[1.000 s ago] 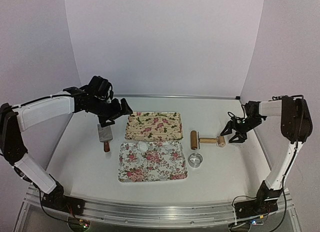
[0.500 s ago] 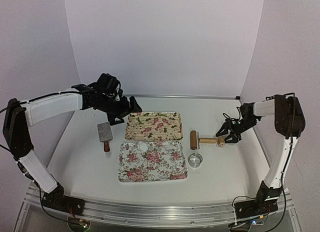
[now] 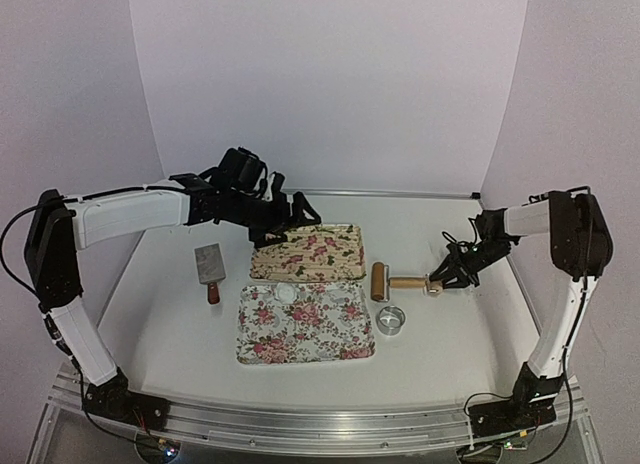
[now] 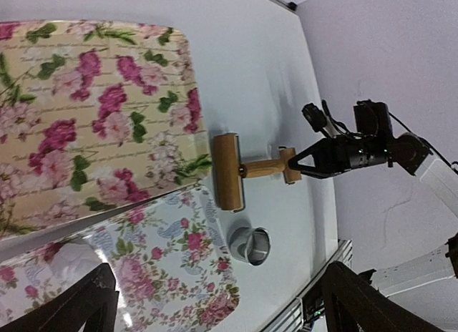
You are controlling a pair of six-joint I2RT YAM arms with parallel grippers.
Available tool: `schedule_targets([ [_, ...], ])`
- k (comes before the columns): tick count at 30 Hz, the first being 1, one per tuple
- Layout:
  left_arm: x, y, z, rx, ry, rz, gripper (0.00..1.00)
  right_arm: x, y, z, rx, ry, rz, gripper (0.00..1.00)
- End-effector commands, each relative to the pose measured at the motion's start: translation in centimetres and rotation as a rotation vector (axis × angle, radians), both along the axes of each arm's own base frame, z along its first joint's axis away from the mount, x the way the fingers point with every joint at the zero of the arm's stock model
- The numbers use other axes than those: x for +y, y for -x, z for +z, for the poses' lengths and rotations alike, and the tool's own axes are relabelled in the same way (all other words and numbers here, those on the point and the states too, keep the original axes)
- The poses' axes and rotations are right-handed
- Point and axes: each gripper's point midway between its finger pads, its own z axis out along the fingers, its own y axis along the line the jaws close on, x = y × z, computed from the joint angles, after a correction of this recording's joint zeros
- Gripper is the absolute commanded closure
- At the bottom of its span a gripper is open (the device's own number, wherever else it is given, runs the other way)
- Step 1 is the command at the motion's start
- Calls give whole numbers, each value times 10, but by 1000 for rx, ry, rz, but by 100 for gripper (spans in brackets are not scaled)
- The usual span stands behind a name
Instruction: Roll out the dumpling wrappers from the dough
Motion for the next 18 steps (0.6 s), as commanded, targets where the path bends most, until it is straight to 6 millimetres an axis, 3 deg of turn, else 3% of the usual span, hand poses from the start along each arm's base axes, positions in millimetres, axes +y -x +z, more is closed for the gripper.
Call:
schedule_targets([
  [1, -52, 11, 42, -284, 123, -205, 1, 18, -7, 60, -88, -88, -25, 100],
  [6, -96, 30, 65, -530, 198, -368, 2, 43, -4, 112, -157, -171, -6, 100],
  [9, -115, 34, 65, -631, 218, -419, 3, 55, -1, 140, -189, -208, 4, 100],
  [18, -143, 41, 60, -828, 278, -477, 3, 87, 12, 224, -282, -321, 40, 100],
])
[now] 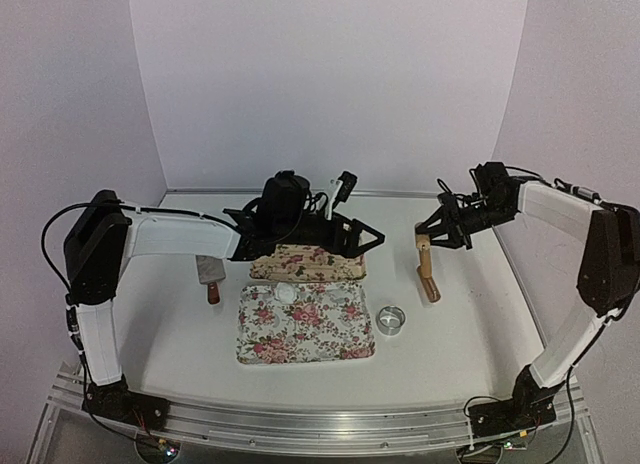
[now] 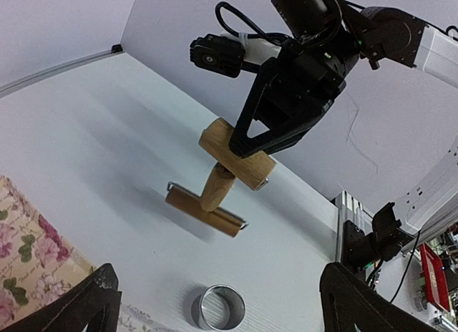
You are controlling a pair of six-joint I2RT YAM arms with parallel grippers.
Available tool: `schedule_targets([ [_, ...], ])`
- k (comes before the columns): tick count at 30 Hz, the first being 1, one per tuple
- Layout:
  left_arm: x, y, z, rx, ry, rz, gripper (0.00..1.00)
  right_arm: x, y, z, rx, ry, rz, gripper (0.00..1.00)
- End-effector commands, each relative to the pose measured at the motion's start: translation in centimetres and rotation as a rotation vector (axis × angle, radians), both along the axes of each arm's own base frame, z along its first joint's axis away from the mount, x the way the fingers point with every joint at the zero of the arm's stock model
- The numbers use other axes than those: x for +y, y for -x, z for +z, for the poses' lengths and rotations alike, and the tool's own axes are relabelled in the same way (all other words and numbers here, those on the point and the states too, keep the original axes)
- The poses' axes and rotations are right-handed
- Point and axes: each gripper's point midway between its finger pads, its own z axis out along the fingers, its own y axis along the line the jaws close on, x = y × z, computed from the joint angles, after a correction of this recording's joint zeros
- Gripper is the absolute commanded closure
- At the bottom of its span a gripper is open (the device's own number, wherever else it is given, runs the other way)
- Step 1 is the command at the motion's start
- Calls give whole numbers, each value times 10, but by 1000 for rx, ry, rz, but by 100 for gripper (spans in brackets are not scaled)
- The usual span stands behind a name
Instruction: Roll out the dumpling wrappers from the dough
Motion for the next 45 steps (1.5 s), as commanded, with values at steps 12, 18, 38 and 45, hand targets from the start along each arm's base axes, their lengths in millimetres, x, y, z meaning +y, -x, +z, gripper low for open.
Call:
schedule_targets([
  [12, -40, 19, 38, -401, 215, -95, 0, 33, 35, 165, -136, -267, 54, 100],
  [18, -56, 17, 53, -541, 277, -39, 0, 40, 49, 187, -148, -296, 74, 100],
  [38, -92, 19, 61, -576, 356, -72, 26, 43, 57, 188, -121, -321, 102, 100],
  [45, -102, 13, 55, -567, 361, -55, 37, 45, 58, 193, -121, -335, 116, 100],
])
